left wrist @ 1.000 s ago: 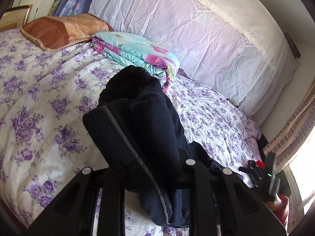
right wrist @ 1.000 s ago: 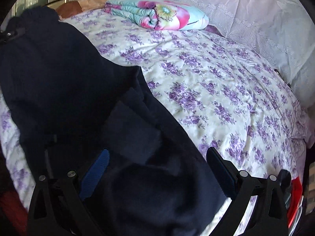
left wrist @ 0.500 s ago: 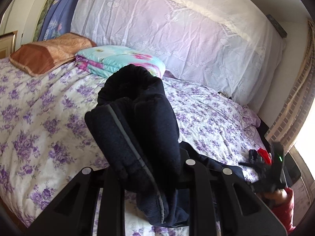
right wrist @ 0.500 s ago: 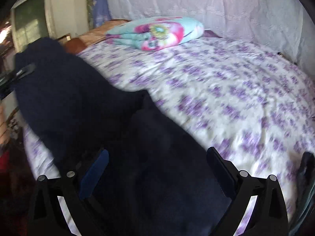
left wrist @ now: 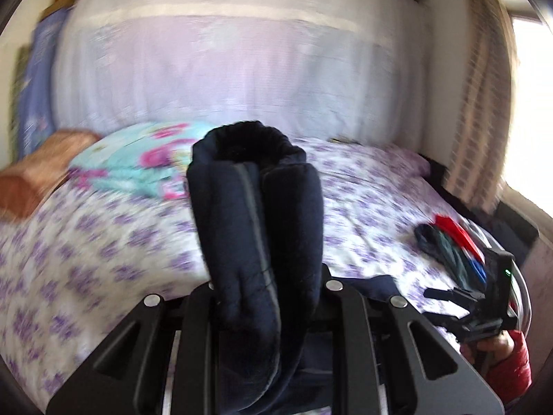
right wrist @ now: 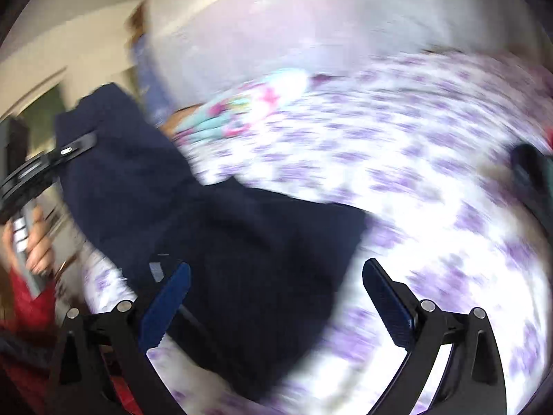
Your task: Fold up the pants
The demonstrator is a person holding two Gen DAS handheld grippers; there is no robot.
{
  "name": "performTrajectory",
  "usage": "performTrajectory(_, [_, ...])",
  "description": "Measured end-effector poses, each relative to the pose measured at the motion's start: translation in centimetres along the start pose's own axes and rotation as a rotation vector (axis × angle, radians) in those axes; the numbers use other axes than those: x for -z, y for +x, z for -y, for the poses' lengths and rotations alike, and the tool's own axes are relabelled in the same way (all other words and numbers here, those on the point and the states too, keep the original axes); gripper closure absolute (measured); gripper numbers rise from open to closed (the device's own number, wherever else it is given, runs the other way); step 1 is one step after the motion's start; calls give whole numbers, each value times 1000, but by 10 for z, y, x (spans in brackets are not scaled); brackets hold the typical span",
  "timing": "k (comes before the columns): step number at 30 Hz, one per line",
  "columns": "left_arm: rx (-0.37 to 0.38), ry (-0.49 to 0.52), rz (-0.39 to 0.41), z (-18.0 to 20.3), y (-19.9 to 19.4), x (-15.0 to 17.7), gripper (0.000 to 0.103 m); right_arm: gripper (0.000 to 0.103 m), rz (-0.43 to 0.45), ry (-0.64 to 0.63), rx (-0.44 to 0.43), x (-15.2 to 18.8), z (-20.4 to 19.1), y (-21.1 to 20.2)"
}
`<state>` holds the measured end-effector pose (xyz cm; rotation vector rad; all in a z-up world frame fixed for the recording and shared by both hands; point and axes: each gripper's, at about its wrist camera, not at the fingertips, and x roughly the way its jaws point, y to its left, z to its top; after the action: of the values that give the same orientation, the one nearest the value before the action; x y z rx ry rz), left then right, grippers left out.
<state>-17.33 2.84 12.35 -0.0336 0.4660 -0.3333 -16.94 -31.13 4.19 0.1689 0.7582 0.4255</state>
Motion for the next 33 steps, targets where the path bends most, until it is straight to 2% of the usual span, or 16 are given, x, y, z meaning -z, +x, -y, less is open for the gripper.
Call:
performTrajectory(3, [63, 141, -33, 61, 26, 9, 83, 3, 19, 132, 57, 16, 38, -10])
performTrajectory(5, [94, 239, -86, 102, 53, 28, 83, 3, 41, 228, 33, 29, 61, -16])
performTrajectory(6, [102, 286, -134, 122, 71, 45, 83, 3, 68, 286, -18, 36, 69, -20])
performTrajectory(8, [97, 332, -201, 140, 94, 72, 83, 3, 134, 327, -84, 38, 80, -30])
performTrajectory(10, [69, 383, -243, 152, 110, 99, 83, 3, 145, 338, -107, 39, 84, -32])
performTrajectory(12, [24, 436, -237, 161, 110, 115, 80, 3, 142, 349, -119, 42, 87, -30])
performTrajectory(13, [14, 446, -231, 162, 107, 118, 72, 3, 144, 347, -119, 43, 89, -31])
performTrajectory(15, [76, 431, -238, 163, 98, 118, 45, 3, 135, 334, -123, 39, 90, -24])
performTrajectory(17, [132, 412, -229, 169, 89, 113, 39, 3, 133, 332, -120, 37, 89, -22])
performTrajectory(20, [175, 401, -189, 171, 72, 102, 27, 3, 137, 338, -123, 38, 90, -25])
performTrajectory(23, [183, 350, -160, 159, 58, 89, 20, 3, 142, 338, -102, 37, 90, -27])
performTrajectory(26, [124, 244, -164, 126, 56, 76, 18, 3, 150, 286, 25, 26, 73, -31])
performTrajectory(28, [108, 129, -218, 99, 69, 72, 19, 3, 136, 224, 17, 11, 57, -28])
performTrajectory(30, [182, 29, -306, 86, 83, 74, 19, 3, 138, 151, -4, -9, 33, -25])
performTrajectory(31, [193, 27, -322, 86, 86, 77, 20, 3, 140, 118, -8, -18, 22, -23])
performTrajectory(33, [164, 82, -324, 97, 89, 86, 20, 3, 134, 50, -8, -35, 1, -15])
